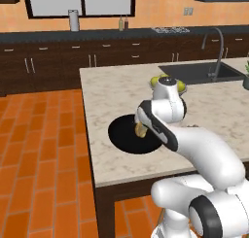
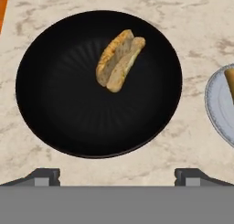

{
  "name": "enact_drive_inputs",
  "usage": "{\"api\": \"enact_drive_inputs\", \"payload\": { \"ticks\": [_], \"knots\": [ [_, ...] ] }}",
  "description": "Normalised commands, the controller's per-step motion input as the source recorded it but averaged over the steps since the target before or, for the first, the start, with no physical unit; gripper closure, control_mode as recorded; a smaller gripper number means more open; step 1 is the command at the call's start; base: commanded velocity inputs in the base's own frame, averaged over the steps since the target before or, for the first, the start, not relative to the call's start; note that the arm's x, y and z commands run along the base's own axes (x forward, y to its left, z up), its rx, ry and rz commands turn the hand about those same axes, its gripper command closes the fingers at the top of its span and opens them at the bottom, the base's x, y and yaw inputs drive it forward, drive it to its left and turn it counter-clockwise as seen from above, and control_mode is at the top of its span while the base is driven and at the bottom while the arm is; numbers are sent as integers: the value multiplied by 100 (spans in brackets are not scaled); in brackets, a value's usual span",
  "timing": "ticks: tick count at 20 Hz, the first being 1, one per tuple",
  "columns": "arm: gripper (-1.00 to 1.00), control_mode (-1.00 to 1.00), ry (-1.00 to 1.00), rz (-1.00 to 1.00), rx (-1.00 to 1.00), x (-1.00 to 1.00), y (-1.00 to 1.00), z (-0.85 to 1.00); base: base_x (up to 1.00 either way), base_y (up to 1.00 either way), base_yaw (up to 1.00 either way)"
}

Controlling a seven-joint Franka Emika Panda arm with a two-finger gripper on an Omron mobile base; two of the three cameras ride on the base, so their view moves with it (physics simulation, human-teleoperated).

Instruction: Place one bun and one sausage from the bowl on each plate.

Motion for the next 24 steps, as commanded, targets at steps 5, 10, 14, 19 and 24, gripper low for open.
{"api": "enact_drive_inputs", "payload": {
  "ticks": [5,10,14,19,24],
  "knots": [
    [-100,-100,0,-9,0,52,10,-17,0,0,0],
    [-100,-100,0,-8,-1,36,0,-20,0,0,0],
    [-100,-100,0,-11,-3,40,0,-30,0,0,0],
    [-100,-100,1,-4,-1,40,0,-25,0,0,0],
    [-100,-100,8,0,-4,57,10,-37,0,0,0]
  ]
}}
